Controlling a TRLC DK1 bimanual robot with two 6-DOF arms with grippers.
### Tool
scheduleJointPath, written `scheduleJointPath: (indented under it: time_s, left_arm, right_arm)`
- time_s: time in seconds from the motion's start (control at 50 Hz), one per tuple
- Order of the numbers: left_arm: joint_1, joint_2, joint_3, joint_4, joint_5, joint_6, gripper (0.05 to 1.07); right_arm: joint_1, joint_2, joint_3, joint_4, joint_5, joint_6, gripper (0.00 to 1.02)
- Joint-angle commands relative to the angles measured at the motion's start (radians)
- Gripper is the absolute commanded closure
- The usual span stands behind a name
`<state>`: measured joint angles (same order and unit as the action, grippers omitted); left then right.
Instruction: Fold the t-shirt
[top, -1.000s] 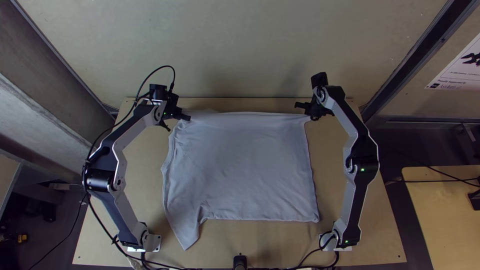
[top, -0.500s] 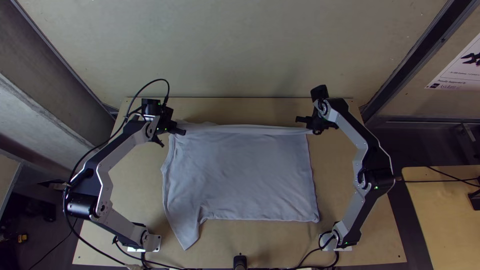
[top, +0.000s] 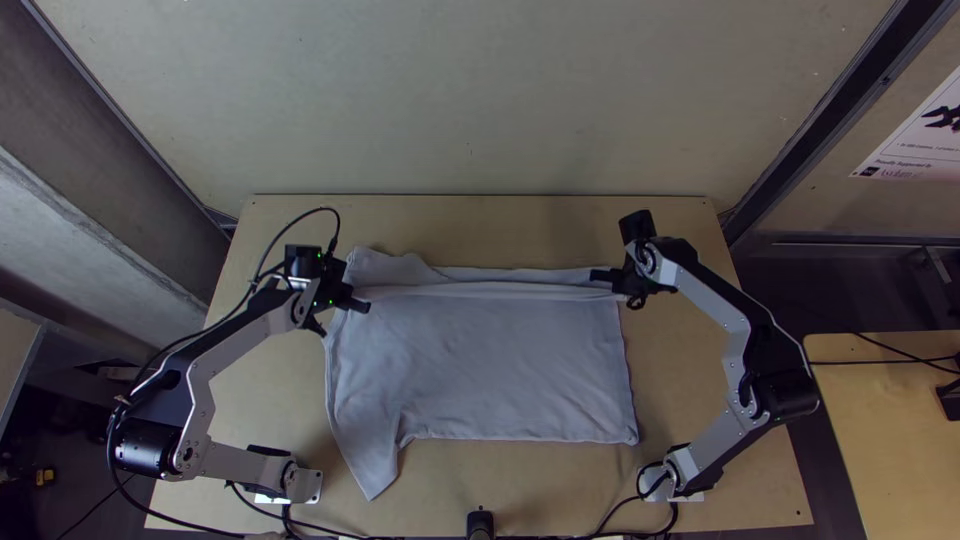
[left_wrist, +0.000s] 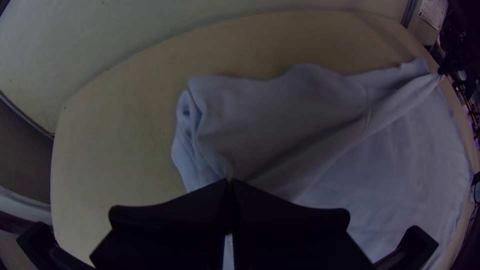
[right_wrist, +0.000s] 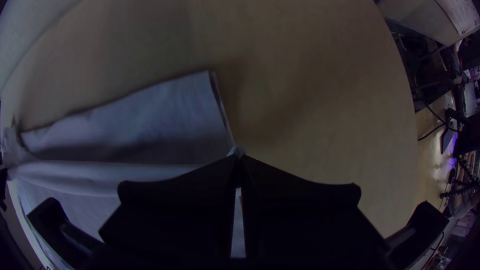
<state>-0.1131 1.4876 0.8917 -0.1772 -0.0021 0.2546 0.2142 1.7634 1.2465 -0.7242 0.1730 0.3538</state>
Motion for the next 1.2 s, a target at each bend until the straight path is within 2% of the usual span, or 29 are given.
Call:
scheduleJointPath:
  time_s: [0.0,0.04,0.12,0.16,0.24,0.26,0.44,0.74,1.02,1.18]
  left_arm:
    - [0.010,-0.009,-0.068,0.045,-0.018,-0.005,1.04]
    - [0.020,-0.004,-0.074,0.048,-0.018,-0.011,0.99]
    - [0.043,-0.003,-0.069,0.030,-0.021,-0.057,0.64]
    - [0.052,-0.006,-0.057,-0.001,-0.022,-0.075,0.51]
    - [0.069,-0.004,-0.013,-0.099,-0.021,-0.089,0.14]
    - [0.072,0.000,0.003,-0.127,-0.021,-0.090,0.10]
    - [0.099,-0.044,0.095,-0.266,-0.007,-0.109,0.10]
    - [0.092,-0.214,0.135,-0.458,0.001,-0.118,0.10]
    - [-0.008,-0.391,0.092,-0.674,0.001,-0.143,0.10]
    - [-0.112,-0.467,0.035,-0.808,-0.004,-0.156,0.10]
  right_arm:
    - [0.004,-0.021,-0.073,0.022,0.023,-0.009,0.99]
    - [0.004,-0.018,-0.084,0.022,0.022,-0.009,0.88]
    - [0.004,-0.041,-0.111,0.017,0.022,-0.007,0.58]
    - [0.005,-0.062,-0.127,0.017,0.022,-0.007,0.42]
    - [0.007,-0.113,-0.156,0.020,0.022,-0.007,0.19]
    - [0.007,-0.125,-0.160,0.020,0.020,-0.007,0.15]
    - [-0.003,-0.254,-0.176,0.002,0.016,-0.006,0.06]
    - [0.004,-0.449,-0.173,-0.155,-0.043,-0.006,0.04]
    - [0.036,-0.590,-0.142,-0.357,-0.052,0.013,0.04]
    - [0.057,-0.631,-0.130,-0.409,-0.053,0.024,0.04]
